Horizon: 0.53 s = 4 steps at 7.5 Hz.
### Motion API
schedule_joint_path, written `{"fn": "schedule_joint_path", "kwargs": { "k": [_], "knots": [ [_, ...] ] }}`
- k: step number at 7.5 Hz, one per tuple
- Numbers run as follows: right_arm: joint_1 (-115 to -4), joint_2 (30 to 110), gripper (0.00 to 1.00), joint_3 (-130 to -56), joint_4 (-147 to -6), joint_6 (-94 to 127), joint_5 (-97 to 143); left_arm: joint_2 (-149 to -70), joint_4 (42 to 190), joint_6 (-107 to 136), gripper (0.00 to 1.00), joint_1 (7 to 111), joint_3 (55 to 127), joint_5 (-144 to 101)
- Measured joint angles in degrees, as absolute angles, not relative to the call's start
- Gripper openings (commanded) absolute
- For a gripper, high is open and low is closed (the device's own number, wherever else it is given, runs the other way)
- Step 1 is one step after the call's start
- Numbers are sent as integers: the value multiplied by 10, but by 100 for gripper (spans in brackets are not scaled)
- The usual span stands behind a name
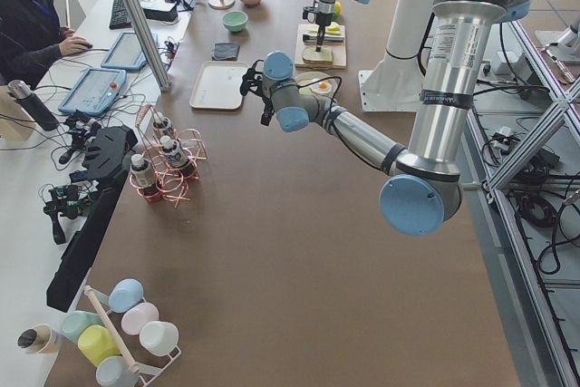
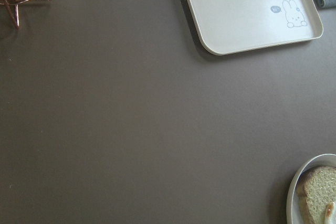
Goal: Make sandwich and place on tray
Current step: 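Lower the right gripper and grasp the bread slice's edge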
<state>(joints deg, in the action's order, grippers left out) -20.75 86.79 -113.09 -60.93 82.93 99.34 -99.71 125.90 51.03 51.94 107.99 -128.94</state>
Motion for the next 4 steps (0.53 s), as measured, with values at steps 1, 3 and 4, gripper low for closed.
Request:
{"fn": "schedule_joint_path", "kwargs": {
  "k": [1,3,4],
  "knots": [
    [-208,868,0,-1132,-609,830,992,-997,1259,510,98,519,1080,-1289],
    [-213,868,0,-1141,-609,830,995,-999,1259,509,98,519,1079,-1289],
    [-221,870,0,-1150,-609,830,999,-999,1259,509,98,519,1079,-1289]
  ]
}}
